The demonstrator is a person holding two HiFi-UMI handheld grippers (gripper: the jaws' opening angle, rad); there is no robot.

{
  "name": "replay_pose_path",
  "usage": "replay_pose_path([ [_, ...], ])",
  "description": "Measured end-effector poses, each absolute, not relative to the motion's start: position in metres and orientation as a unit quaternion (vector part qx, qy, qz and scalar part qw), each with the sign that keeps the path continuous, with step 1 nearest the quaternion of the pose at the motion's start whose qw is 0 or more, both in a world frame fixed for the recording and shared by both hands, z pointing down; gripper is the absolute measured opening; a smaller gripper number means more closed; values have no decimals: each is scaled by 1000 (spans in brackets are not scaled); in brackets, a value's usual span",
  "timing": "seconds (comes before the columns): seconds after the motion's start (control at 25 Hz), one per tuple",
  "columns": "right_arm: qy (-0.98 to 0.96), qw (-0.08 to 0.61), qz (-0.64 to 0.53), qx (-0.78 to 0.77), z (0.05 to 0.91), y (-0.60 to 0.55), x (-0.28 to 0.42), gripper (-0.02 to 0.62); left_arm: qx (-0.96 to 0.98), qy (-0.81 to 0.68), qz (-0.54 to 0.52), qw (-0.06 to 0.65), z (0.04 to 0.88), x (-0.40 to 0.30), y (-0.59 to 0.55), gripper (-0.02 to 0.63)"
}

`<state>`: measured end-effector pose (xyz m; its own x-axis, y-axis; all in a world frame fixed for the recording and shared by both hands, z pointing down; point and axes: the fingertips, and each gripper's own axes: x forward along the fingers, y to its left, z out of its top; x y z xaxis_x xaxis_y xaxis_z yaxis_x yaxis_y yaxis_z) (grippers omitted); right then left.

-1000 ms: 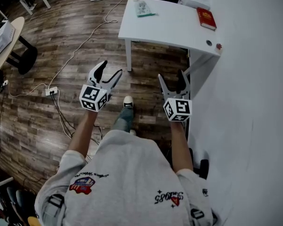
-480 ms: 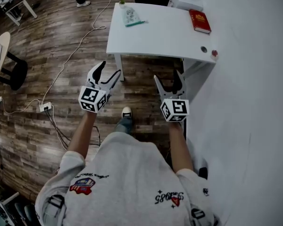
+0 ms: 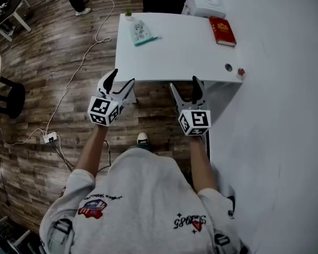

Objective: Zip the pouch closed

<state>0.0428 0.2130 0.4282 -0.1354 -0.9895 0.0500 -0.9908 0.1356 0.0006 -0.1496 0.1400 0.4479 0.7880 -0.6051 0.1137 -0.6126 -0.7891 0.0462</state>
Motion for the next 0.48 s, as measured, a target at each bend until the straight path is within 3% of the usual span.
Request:
replay_pose_path([
  [0.48,-746,27,14,666,425,154,42,353,948,-311,44,45,447,-146,76,298],
])
